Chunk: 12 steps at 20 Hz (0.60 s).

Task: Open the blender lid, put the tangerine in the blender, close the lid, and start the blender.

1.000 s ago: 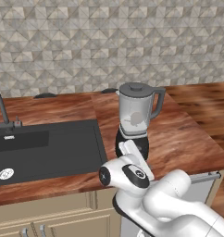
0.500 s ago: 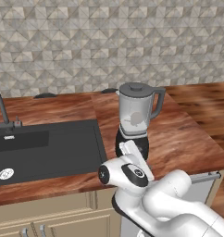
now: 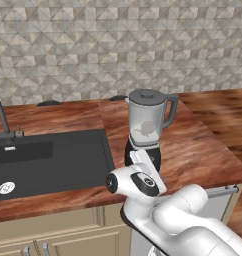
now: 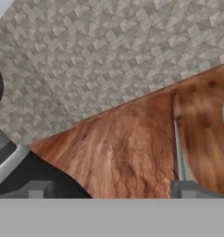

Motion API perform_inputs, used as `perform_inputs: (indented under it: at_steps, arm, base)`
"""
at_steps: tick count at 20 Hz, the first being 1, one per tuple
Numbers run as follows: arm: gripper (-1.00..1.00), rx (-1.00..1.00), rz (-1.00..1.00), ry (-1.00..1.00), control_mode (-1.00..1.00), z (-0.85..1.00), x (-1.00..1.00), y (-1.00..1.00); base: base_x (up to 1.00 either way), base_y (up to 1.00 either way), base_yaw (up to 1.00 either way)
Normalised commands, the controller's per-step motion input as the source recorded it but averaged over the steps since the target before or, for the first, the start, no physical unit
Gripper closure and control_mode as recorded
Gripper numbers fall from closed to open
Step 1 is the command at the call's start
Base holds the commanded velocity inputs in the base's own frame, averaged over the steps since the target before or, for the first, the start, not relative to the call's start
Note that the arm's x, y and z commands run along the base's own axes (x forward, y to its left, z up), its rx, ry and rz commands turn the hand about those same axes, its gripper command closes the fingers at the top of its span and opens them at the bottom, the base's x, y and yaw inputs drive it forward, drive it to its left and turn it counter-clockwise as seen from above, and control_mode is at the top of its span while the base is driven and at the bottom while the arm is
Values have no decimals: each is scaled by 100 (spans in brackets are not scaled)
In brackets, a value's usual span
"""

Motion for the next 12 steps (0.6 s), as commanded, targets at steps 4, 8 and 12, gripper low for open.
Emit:
perform_inputs:
  at_steps: [4, 8, 12]
  arm:
    - [-100, 0, 0, 0, -100, -22, 17, -21]
    - [-100, 0, 0, 0, -100, -34, 13, -16]
    - [-100, 0, 0, 0, -100, -33, 14, -16]
  base:
    - [0, 0, 0]
    - [0, 0, 0]
    - [0, 0, 0]
